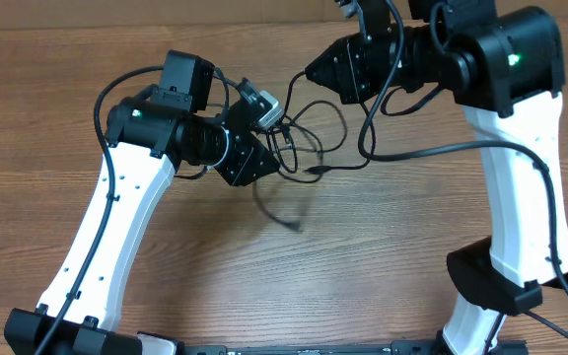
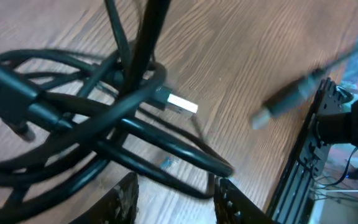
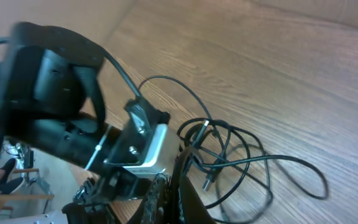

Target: Untangle cables

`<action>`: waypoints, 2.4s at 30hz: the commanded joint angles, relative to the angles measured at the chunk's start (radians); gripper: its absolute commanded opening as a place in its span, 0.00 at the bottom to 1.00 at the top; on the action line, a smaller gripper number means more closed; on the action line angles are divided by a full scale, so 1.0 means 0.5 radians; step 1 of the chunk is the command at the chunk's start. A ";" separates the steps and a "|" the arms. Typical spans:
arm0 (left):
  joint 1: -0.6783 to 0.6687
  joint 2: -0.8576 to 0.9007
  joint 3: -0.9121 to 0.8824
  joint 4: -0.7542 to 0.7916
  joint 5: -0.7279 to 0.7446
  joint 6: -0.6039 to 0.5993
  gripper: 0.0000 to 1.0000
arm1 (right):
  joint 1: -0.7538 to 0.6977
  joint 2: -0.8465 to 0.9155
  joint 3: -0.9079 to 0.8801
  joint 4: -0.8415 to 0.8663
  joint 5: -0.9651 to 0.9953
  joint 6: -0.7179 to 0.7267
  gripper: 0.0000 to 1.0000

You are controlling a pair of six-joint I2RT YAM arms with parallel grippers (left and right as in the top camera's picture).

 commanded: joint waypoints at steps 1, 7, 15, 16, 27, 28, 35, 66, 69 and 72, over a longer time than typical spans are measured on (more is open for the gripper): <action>0.000 -0.024 -0.024 0.020 0.084 0.156 0.39 | -0.010 -0.127 0.081 0.018 -0.130 0.039 0.04; 0.000 -0.024 -0.024 0.060 0.053 0.139 0.39 | -0.010 -0.161 0.111 0.010 -0.369 0.085 0.04; 0.000 -0.024 -0.024 0.277 0.051 -0.134 0.04 | 0.002 -0.165 0.119 0.002 -0.578 0.108 0.04; 0.000 -0.024 -0.024 0.288 0.050 -0.138 0.04 | 0.001 -0.165 0.118 0.002 -0.577 0.108 0.04; 0.206 -0.236 -0.023 0.349 -0.451 -0.507 0.04 | -0.116 -0.165 0.118 -0.171 0.166 0.108 0.04; 0.267 -0.294 -0.022 0.356 -0.452 -0.520 0.05 | -0.137 -0.165 0.117 -0.171 0.191 0.124 0.04; 0.740 -0.695 -0.021 0.322 -0.372 -0.524 0.04 | -0.230 -0.165 0.114 -0.171 0.478 0.204 0.04; 0.839 -0.851 1.085 -0.220 -0.224 -0.417 0.04 | -1.003 -0.152 -0.513 0.034 2.033 0.846 0.04; 0.839 -0.851 1.208 -0.230 -0.304 -0.419 0.04 | -1.151 -0.143 -0.575 0.025 2.051 0.931 0.04; 0.839 -0.850 1.282 -0.229 -0.364 -0.419 0.04 | -1.263 -0.139 -0.608 0.042 1.993 0.938 0.04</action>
